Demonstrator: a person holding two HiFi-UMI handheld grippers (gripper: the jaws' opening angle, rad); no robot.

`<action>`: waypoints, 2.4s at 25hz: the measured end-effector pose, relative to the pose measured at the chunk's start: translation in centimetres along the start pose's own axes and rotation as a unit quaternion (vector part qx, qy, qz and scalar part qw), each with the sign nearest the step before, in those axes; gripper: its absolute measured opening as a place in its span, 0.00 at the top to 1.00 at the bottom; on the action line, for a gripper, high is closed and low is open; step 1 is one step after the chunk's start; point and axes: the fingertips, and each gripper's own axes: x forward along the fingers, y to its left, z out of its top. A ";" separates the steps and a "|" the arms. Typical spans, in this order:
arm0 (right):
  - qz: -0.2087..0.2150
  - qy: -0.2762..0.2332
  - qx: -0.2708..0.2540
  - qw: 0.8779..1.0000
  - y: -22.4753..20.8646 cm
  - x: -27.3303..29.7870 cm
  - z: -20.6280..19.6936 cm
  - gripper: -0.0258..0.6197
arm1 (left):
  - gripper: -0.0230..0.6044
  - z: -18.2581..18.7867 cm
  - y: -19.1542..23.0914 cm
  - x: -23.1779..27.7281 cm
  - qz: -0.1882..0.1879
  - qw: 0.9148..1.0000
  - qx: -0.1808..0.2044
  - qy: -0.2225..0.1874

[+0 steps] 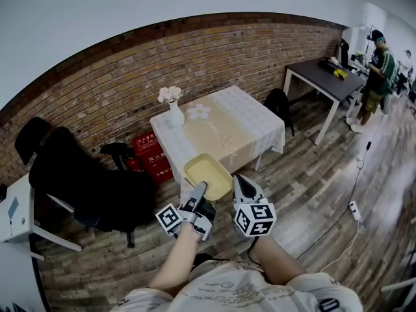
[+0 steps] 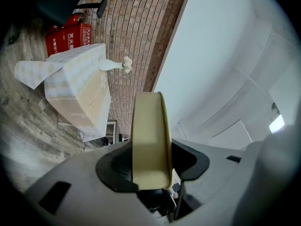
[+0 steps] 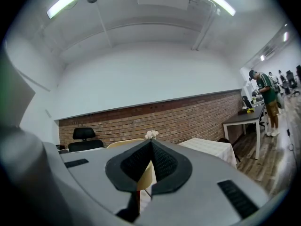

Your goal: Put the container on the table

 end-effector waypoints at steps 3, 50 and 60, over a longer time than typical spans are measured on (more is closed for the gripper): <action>-0.001 -0.001 0.005 1.000 -0.5 -0.3 -0.2 0.96 | 0.63 -0.2 0.3 0.0 0.002 1.000 0.004 0.000; -0.014 0.020 0.038 0.999 -14.0 23.0 -2.4 0.96 | 0.63 13.5 12.0 20.1 0.000 1.000 0.004 0.011; -0.006 0.053 0.039 0.998 -16.2 32.5 -3.3 0.96 | 0.63 20.5 16.3 25.1 0.018 1.000 -0.019 -0.010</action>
